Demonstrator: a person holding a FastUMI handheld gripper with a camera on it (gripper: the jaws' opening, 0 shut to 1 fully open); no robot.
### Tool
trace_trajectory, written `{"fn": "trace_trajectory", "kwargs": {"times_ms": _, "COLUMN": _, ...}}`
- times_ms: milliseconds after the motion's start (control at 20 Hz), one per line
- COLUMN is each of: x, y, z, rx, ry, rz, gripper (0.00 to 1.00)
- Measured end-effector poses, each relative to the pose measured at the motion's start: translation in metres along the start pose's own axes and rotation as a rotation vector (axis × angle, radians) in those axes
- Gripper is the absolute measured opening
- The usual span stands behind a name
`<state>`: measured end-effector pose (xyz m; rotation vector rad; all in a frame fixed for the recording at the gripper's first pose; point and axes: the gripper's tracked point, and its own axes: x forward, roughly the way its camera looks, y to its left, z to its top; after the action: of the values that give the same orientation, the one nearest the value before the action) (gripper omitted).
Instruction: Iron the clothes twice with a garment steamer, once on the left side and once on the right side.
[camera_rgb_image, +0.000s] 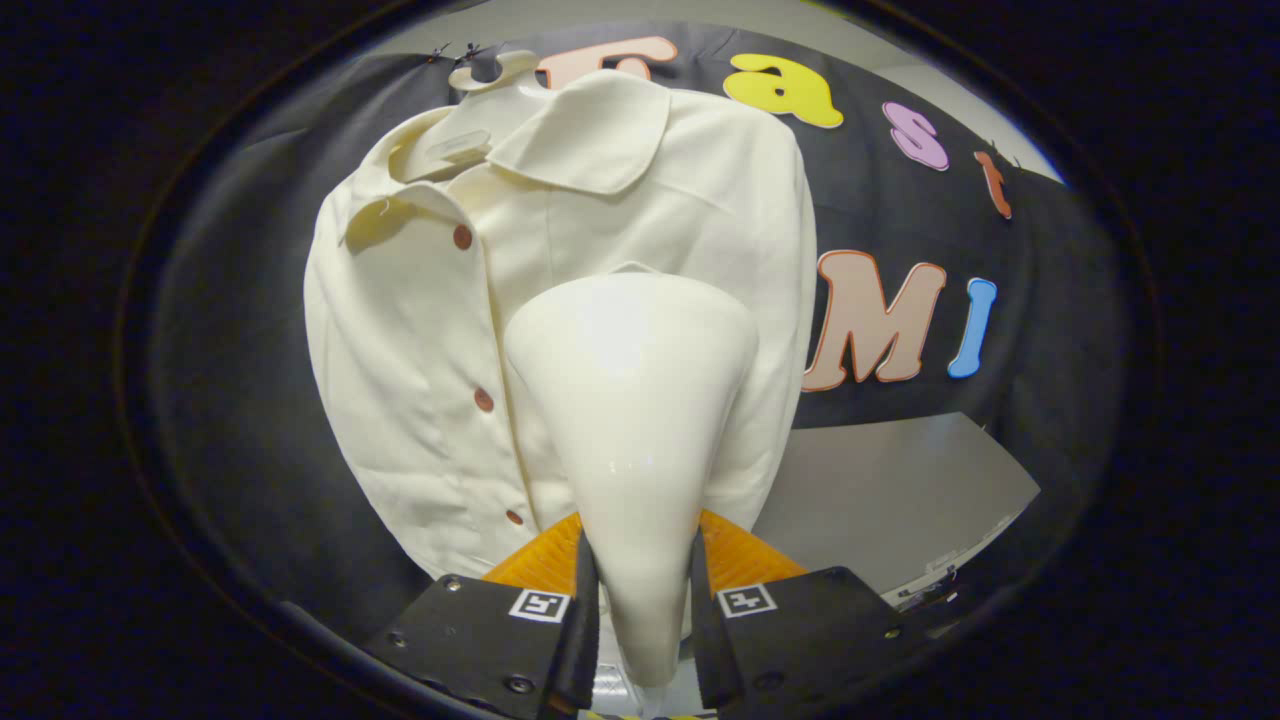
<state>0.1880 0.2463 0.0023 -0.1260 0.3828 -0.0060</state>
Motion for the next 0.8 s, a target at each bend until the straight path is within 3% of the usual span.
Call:
{"fn": "trace_trajectory", "kwargs": {"times_ms": 500, "x": 0.042, "y": 0.006, "z": -0.084, "rx": -0.057, "ry": 0.107, "rz": -0.001, "gripper": 0.40}}
{"fn": "trace_trajectory", "kwargs": {"times_ms": 800, "x": 0.071, "y": 0.001, "z": -0.130, "rx": -0.018, "ry": 0.132, "rz": -0.003, "gripper": 0.40}}
